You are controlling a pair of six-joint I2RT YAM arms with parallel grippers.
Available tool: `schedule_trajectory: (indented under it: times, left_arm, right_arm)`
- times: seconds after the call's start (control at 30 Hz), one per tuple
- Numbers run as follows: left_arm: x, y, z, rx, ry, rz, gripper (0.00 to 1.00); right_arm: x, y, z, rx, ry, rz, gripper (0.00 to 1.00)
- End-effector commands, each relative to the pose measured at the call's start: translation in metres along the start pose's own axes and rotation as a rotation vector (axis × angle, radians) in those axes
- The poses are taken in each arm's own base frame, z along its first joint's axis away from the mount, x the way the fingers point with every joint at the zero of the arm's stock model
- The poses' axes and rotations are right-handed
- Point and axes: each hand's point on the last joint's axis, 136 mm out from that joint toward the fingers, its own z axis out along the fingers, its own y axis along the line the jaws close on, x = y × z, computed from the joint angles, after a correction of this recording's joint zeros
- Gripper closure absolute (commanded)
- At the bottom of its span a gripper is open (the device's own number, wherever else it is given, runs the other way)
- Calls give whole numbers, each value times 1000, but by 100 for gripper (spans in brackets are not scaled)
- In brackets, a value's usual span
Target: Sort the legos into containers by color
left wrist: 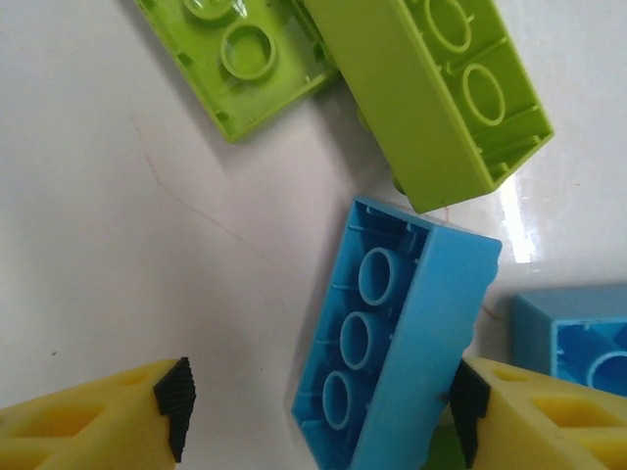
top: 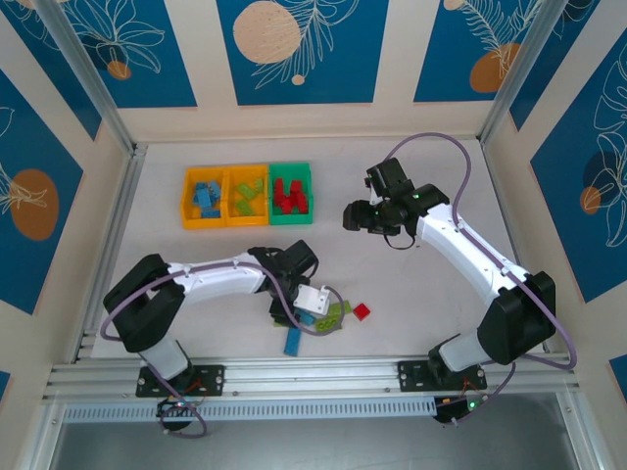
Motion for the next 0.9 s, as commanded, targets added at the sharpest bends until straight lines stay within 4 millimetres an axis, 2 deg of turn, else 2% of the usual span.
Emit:
schedule_trajectory:
  times: [0.0, 0.2, 0.33, 0.43, 0.5, 0.63, 0.73, 0.87]
  left_arm:
    - [1, 2, 2, 17, 26, 19, 34]
    - [-4, 19, 5, -33, 12, 14, 52]
    - [-4, 26, 8, -51, 12, 12, 60]
    - [-8, 30, 4, -61, -20, -7, 62]
    - [-12, 37, -6, -93, -55, -27, 69]
    - [-12, 62, -42, -216, -147, -124, 70]
    - [-2, 87, -77, -348, -228, -209, 68]
    - [17, 110, -105, -446, -256, -315, 68]
  right_arm:
    - [-4, 4, -7, -17, -16, 14, 32]
    - [-4, 4, -8, -18, -20, 20, 32]
    - [-3, 3, -8, -14, -18, 25, 32]
    - [-3, 3, -9, -17, -19, 26, 32]
    - [-2, 4, -10, -22, -20, 28, 32]
    - [-4, 8, -18, -45, -39, 34, 32]
    - [-9, 9, -23, -59, -64, 40, 32]
    - [-10, 9, -16, -73, -54, 57, 32]
